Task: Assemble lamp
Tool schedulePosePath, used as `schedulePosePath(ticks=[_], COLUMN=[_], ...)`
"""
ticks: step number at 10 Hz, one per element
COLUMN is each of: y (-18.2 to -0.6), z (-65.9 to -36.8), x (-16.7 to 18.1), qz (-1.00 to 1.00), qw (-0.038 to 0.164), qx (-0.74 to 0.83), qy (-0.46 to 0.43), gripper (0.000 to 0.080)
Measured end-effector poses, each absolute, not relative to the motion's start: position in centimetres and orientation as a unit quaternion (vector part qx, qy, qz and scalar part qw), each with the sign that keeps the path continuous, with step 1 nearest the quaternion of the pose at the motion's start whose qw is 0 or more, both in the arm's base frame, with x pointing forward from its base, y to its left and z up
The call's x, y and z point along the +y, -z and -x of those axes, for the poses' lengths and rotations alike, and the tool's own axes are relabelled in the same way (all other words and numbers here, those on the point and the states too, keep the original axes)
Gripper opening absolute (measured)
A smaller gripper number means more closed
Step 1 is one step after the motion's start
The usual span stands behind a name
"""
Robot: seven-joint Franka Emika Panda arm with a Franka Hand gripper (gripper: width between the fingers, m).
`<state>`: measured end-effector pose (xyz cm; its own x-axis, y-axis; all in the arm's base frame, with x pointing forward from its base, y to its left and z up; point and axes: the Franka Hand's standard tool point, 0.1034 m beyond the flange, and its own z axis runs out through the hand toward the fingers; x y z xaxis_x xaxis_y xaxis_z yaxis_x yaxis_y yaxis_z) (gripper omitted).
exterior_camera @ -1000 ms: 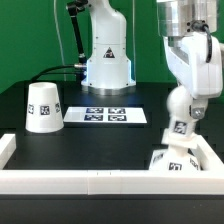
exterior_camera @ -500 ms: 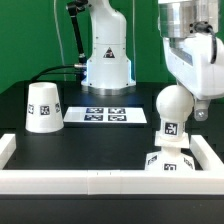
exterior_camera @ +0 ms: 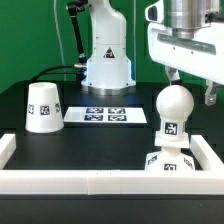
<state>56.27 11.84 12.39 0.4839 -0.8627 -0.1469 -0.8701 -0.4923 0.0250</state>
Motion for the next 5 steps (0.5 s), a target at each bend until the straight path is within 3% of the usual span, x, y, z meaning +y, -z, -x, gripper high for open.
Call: schedulePosePath(ticks=[5], y=[-12.21], z=[-56.09], x=[11.95], qz=[0.867], qw=[0.026], qx=[0.492], qy=[-0.071], gripper=[0.0699])
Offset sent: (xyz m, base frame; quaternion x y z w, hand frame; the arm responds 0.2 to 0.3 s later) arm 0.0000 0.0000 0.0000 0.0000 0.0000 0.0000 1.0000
